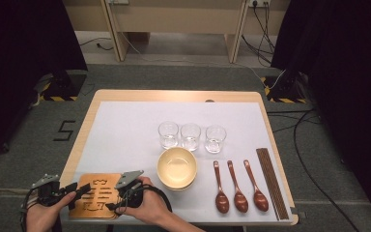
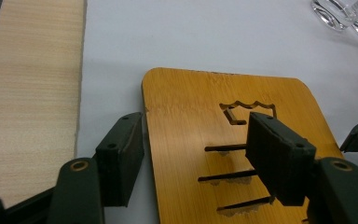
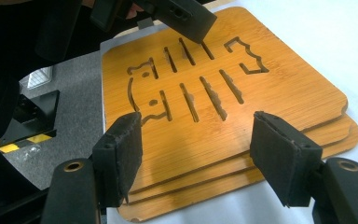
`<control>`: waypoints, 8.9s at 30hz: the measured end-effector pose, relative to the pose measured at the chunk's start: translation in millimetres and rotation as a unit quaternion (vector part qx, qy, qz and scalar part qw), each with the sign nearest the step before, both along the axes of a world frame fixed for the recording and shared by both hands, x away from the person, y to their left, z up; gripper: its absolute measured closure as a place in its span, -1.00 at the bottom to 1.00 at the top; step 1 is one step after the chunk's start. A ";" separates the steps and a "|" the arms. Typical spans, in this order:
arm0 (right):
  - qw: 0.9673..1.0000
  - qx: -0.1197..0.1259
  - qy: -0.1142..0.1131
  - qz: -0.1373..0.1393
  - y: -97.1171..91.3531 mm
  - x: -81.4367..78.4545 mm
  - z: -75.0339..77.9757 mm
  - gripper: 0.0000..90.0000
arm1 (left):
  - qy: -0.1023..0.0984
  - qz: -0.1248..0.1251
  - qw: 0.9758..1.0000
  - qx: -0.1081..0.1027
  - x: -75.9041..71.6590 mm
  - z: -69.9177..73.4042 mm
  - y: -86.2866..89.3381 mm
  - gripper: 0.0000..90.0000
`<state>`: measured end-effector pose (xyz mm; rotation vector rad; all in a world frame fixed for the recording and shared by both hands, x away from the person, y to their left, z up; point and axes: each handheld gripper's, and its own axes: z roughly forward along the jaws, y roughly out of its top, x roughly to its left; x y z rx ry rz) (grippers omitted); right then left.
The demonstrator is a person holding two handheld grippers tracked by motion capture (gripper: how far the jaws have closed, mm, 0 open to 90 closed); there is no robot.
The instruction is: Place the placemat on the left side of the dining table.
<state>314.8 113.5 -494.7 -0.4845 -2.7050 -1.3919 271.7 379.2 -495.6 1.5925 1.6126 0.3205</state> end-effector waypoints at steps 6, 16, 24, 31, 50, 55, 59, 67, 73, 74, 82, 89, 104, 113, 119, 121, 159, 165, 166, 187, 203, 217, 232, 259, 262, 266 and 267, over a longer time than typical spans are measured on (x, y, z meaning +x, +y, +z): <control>1.000 0.002 0.004 0.002 1.9 -0.7 -3.3 -0.24 | 0.001 0.003 1.000 -0.002 -0.4 -0.2 2.0 -0.20; 1.000 0.001 0.011 0.001 2.5 -0.9 -3.3 -0.27 | 0.000 0.025 0.999 -0.026 -1.9 2.4 5.6 -0.05; 1.000 -0.004 0.014 0.003 2.5 -1.0 -2.7 -0.28 | -0.056 0.033 0.990 -0.123 -7.6 24.0 11.1 0.11; 1.000 0.002 0.003 0.009 3.4 0.4 -4.2 -0.28 | -0.059 -0.002 0.983 -0.173 -4.6 25.3 -4.8 0.29; 0.999 0.020 -0.032 0.000 -13.8 -3.9 25.0 -0.15 | -0.105 -0.003 0.974 -0.201 -7.7 48.1 -15.0 0.90; 0.998 0.030 -0.052 0.000 -20.9 -6.4 40.9 -0.14 | -0.123 -0.004 0.975 -0.185 -7.1 60.7 -15.9 0.90; 0.997 0.042 -0.063 0.000 -27.3 -7.7 51.6 -0.13 | -0.135 0.001 0.976 -0.169 -4.2 69.0 -15.2 0.90; 0.994 0.059 -0.087 -0.005 -39.7 -12.1 75.8 -0.13 | -0.144 0.005 0.981 -0.132 6.1 80.7 -15.1 0.90; 0.992 0.071 -0.103 -0.016 -51.7 -12.2 91.4 -0.13 | -0.153 0.008 0.982 -0.113 15.4 90.9 -17.1 0.90; 0.991 0.074 -0.107 -0.018 -54.2 -11.4 93.7 -0.13 | -0.153 0.008 0.982 -0.111 17.2 92.0 -17.5 0.90; 0.987 0.087 -0.127 -0.048 -77.4 -2.1 112.1 -0.12 | -0.156 0.007 0.984 -0.091 33.3 99.8 -23.1 0.90; 0.984 0.095 -0.137 -0.066 -92.0 3.5 122.3 -0.12 | -0.157 0.006 0.984 -0.078 45.6 105.0 -27.7 0.90; 0.977 0.098 -0.152 -0.113 -127.8 15.4 135.8 -0.11 | -0.162 0.007 0.985 -0.059 73.7 116.3 -32.7 0.90; 0.973 0.099 -0.157 -0.139 -148.9 21.8 138.8 -0.11 | -0.155 0.010 0.986 -0.056 92.2 114.7 -37.4 0.90; 0.970 0.101 -0.157 -0.153 -159.2 24.1 137.5 -0.11 | -0.155 0.013 0.986 -0.052 101.9 115.1 -40.0 0.90; 0.970 0.101 -0.159 -0.156 -162.8 24.9 137.1 -0.11 | -0.154 0.014 0.987 -0.050 103.6 115.3 -40.4 0.90; 0.947 0.118 -0.151 -0.259 -245.6 24.1 119.8 -0.11 | -0.136 0.046 0.989 -0.031 166.0 108.0 -50.9 0.90; 0.944 0.122 -0.145 -0.270 -252.3 24.6 115.5 -0.11 | -0.133 0.050 0.989 -0.028 174.5 105.6 -53.6 0.90; 0.943 0.122 -0.144 -0.274 -255.2 24.7 114.7 -0.11 | -0.130 0.052 0.990 -0.026 177.9 104.7 -54.6 0.90; 0.940 0.122 -0.141 -0.285 -263.4 27.5 110.5 -0.10 | -0.103 0.064 0.992 -0.025 208.5 86.3 -66.0 0.90; 0.941 0.120 -0.136 -0.286 -264.0 27.9 107.7 -0.10 | -0.089 0.067 0.993 -0.038 219.1 72.2 -75.7 0.90; 0.940 0.123 -0.133 -0.289 -265.2 27.9 106.7 -0.10 | -0.075 0.078 0.994 -0.032 222.9 62.9 -69.8 0.87; 0.942 0.118 -0.127 -0.287 -262.5 28.7 102.0 -0.11 | -0.042 0.100 0.994 0.016 222.4 37.6 -45.4 0.35; 0.942 0.117 -0.128 -0.286 -261.2 27.3 103.4 -0.11 | 0.048 0.022 0.994 0.093 153.8 17.1 -24.6 0.80; 0.942 0.119 -0.129 -0.286 -260.9 26.9 103.4 -0.11 | 0.061 0.013 0.993 0.101 152.9 12.5 -28.9 0.84; 0.942 0.117 -0.126 -0.287 -261.6 27.3 102.3 -0.11 | 0.065 0.012 0.991 0.116 155.6 13.9 -30.6 0.86; 0.942 0.118 -0.127 -0.287 -261.7 27.8 101.9 -0.10 | 0.066 0.016 0.991 0.115 156.4 13.9 -31.0 0.86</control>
